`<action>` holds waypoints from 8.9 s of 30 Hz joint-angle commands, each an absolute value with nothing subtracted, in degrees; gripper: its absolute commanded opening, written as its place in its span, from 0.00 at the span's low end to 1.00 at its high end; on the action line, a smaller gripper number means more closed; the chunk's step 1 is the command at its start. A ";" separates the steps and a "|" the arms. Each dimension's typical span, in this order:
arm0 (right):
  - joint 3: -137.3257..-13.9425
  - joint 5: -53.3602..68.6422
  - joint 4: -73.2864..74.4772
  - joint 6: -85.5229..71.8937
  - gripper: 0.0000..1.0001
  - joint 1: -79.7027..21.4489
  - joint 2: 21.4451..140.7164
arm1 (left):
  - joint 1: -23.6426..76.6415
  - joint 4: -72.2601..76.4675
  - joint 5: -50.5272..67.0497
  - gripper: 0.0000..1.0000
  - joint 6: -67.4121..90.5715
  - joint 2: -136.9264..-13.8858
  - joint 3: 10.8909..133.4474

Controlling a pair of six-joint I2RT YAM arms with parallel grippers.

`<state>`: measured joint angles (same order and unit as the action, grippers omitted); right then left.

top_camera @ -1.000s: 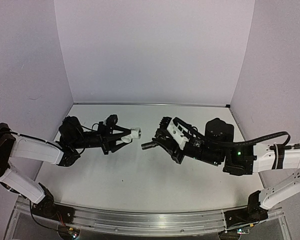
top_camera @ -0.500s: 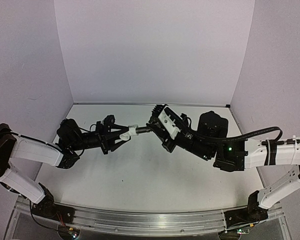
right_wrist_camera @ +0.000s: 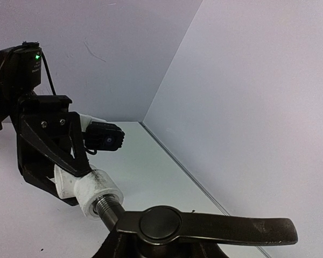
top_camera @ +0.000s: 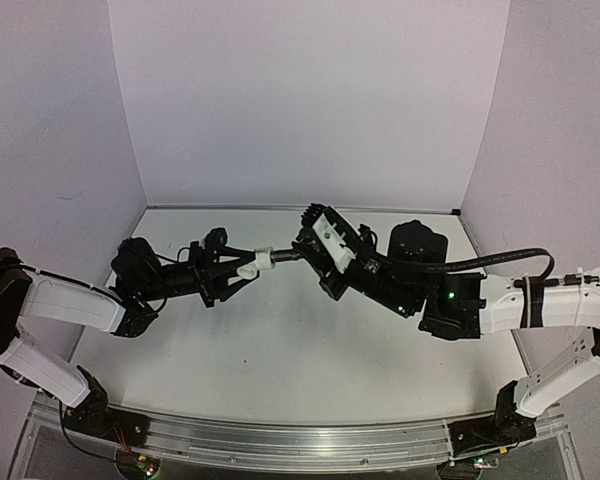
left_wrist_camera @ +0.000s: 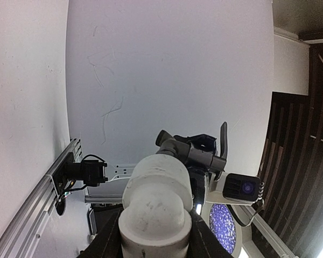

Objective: Install the water faucets

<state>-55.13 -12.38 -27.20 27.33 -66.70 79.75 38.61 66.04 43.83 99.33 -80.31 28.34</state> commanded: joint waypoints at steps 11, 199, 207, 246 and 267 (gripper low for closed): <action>-58.50 -3.74 -31.07 20.53 0.00 -65.60 81.28 | 38.85 70.54 46.67 0.00 96.39 -78.14 30.29; -67.64 67.94 -10.46 -52.47 0.98 -41.00 100.37 | 59.11 -17.78 -2.69 0.00 -26.44 -70.82 53.58; -64.79 67.99 -10.33 -52.17 0.98 -41.04 100.30 | 57.90 -16.91 -3.36 0.00 -23.69 -70.12 54.13; -61.53 47.19 -2.35 21.85 0.79 -39.20 74.47 | 43.14 -7.14 54.22 0.00 25.41 -75.57 66.46; -62.94 59.46 -14.06 9.55 0.50 -39.40 81.86 | 43.15 -6.68 57.25 0.00 24.96 -78.13 67.05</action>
